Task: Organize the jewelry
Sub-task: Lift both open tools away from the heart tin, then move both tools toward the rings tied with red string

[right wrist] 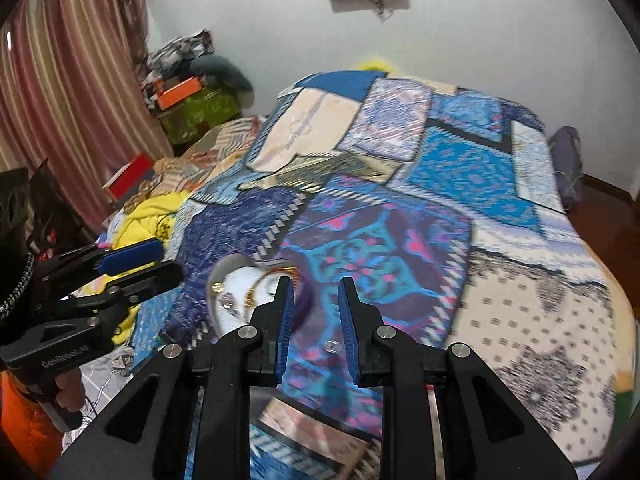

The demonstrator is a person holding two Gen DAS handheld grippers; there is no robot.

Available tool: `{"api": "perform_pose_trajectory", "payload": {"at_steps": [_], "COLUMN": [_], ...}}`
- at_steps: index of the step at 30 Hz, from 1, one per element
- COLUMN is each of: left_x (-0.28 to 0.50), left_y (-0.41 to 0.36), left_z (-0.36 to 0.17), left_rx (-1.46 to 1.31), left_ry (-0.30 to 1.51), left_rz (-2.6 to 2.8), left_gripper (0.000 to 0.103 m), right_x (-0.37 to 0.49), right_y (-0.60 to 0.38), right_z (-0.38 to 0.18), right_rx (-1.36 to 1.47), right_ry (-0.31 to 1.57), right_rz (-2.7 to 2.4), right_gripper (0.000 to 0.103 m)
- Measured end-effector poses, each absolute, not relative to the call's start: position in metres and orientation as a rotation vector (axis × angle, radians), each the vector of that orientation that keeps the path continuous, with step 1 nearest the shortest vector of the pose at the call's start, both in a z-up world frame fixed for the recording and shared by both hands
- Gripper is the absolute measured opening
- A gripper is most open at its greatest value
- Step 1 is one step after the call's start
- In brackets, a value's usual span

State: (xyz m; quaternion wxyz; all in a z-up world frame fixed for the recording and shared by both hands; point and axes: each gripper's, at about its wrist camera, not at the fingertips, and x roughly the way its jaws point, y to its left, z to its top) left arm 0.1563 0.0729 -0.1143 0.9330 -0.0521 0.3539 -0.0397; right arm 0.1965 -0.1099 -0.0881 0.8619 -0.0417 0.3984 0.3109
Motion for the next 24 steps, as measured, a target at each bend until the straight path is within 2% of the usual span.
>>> {"api": "perform_pose_trajectory", "payload": {"at_steps": [10, 17, 24], "left_x": [0.154, 0.158, 0.165], "left_y": [0.034, 0.009, -0.013], "left_z": [-0.116, -0.139, -0.168], "left_rx": [-0.102, -0.102, -0.110], "left_ry": [0.754, 0.819, 0.900], "left_rz": [-0.143, -0.190, -0.253], "left_gripper": [0.044, 0.044, 0.044], "right_x": [0.195, 0.191, 0.192], "right_y": [-0.164, -0.182, -0.189], "right_z": [-0.093, -0.121, -0.151], "right_rx": [-0.061, -0.068, -0.050], "right_ry": [0.868, 0.927, 1.000], "right_rz": [0.550, 0.540, 0.535], "right_gripper": [0.021, 0.027, 0.028]}}
